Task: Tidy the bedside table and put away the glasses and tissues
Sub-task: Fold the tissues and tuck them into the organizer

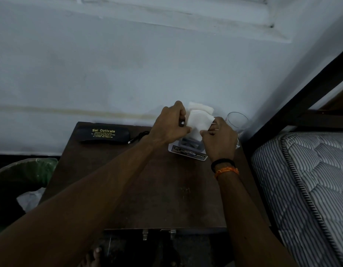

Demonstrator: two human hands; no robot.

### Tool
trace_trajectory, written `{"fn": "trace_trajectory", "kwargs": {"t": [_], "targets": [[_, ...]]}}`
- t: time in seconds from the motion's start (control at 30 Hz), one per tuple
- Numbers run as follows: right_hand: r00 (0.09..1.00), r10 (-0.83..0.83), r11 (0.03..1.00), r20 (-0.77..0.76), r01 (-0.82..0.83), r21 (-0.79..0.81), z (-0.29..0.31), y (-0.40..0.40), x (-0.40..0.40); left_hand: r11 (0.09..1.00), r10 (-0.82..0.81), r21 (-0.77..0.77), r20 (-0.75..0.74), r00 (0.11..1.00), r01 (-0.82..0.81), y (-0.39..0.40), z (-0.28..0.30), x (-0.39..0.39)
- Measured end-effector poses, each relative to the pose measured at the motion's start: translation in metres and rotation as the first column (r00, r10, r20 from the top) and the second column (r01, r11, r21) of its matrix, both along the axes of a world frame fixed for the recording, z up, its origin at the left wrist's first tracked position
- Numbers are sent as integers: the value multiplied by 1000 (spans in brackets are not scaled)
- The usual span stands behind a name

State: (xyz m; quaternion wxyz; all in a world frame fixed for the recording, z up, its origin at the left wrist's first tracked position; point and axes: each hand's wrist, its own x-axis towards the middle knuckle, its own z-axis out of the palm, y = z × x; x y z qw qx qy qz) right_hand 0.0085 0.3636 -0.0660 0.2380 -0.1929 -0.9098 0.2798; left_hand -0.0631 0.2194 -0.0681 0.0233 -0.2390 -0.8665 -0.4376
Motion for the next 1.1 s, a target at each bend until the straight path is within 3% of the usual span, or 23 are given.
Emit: {"fn": "trace_trajectory", "kwargs": {"t": [0.13, 0.23, 0.4, 0.47, 0.67, 1.1], "targets": [[999, -43, 994, -17, 41, -98, 9, 0, 8, 991, -68, -102, 188, 980, 89, -15, 5, 0], [995, -34, 999, 97, 35, -16, 8, 2, 16, 967, -145, -155, 305, 941, 200, -22, 4, 4], [965, -81, 987, 251, 42, 156, 2, -3, 34, 952, -192, -185, 263, 945, 245, -19, 6, 4], [958, -89, 987, 274, 48, 153, -1, -5, 39, 943, -217, -196, 256, 942, 271, -16, 7, 0], [971, -57, 992, 234, 28, 125, -5, -2, 36, 931, -188, -275, 198, 962, 239, -13, -2, -9], [984, -8, 995, 181, -10, 95, -6, -1, 28, 971, -140, -156, 237, 961, 180, -28, -8, -13]]}}
